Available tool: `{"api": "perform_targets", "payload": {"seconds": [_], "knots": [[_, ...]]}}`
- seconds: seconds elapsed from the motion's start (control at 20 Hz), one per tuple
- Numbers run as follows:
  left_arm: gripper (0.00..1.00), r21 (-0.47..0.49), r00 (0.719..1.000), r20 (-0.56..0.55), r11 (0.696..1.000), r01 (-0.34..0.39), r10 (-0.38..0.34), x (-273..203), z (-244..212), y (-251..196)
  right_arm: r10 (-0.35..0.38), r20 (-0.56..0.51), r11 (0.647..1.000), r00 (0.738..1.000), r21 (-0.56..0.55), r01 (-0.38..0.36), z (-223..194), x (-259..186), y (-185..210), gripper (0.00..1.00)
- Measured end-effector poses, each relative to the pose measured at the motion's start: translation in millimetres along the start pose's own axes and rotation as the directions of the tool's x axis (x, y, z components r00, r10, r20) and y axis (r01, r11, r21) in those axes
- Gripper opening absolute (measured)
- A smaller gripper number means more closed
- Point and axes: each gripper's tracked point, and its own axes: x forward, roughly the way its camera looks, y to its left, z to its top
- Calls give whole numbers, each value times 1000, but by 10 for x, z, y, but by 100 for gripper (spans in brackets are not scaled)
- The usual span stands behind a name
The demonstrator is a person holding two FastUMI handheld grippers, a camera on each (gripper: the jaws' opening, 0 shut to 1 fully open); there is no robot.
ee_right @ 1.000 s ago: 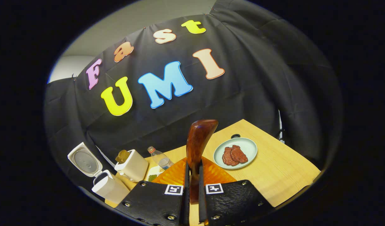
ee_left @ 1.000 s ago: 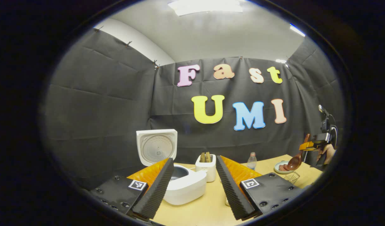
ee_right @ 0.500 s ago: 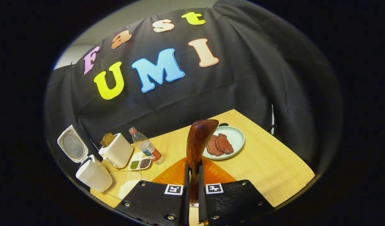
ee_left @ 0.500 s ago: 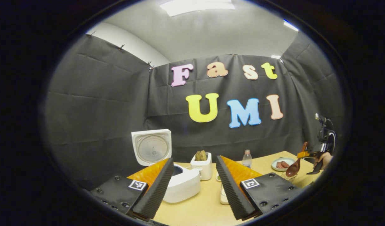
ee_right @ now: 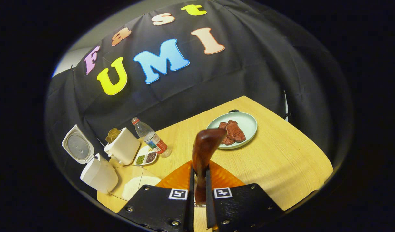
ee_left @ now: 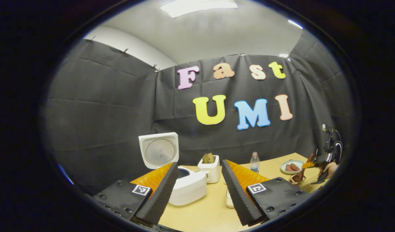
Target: Close the left gripper, press the button to open the rice cooker; take a wooden spoon from the chopstick holder with the right hand, scoop a spoonful of rice and pour it into the rice cooker, then put the wooden spoon back into the chopstick holder.
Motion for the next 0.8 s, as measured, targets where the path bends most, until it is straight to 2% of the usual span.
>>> {"api": "perform_targets", "payload": {"seconds": [0.05,0.15,0.25,0.3,0.35,0.4,0.5,0.65,0.7,0.8], "knots": [[94,-2,1000,1,1000,2,-2,4,17,-34,4,11,1000,1000,0,-4,35,-58,0,18],[94,-3,1000,4,1000,8,-8,7,26,-101,21,31,1000,999,-8,-21,111,-117,-29,30],[93,-8,1000,13,1000,13,-13,1,53,-182,16,56,999,998,-38,-14,208,-194,-95,62],[92,-11,1000,18,1000,15,-15,8,59,-214,6,70,998,998,-60,-2,241,-210,-157,87],[90,-11,1000,22,1000,16,-16,8,77,-241,-9,91,996,996,-83,16,299,-264,-193,96],[97,-10,1000,26,1000,16,-15,5,86,-244,-21,120,993,993,-111,34,380,-321,-233,98],[94,-11,999,33,1000,13,-13,23,96,-259,-37,176,984,984,-163,66,557,-460,-259,98],[94,-23,999,32,1000,12,-11,117,86,-236,-21,247,973,969,-217,76,822,-665,-181,98],[90,-29,1000,28,999,14,-13,182,61,-230,-12,274,968,962,-237,80,929,-747,-130,98],[94,-42,1000,24,999,12,-11,314,47,-174,4,319,959,948,-270,87,1107,-905,-2,98]]}}
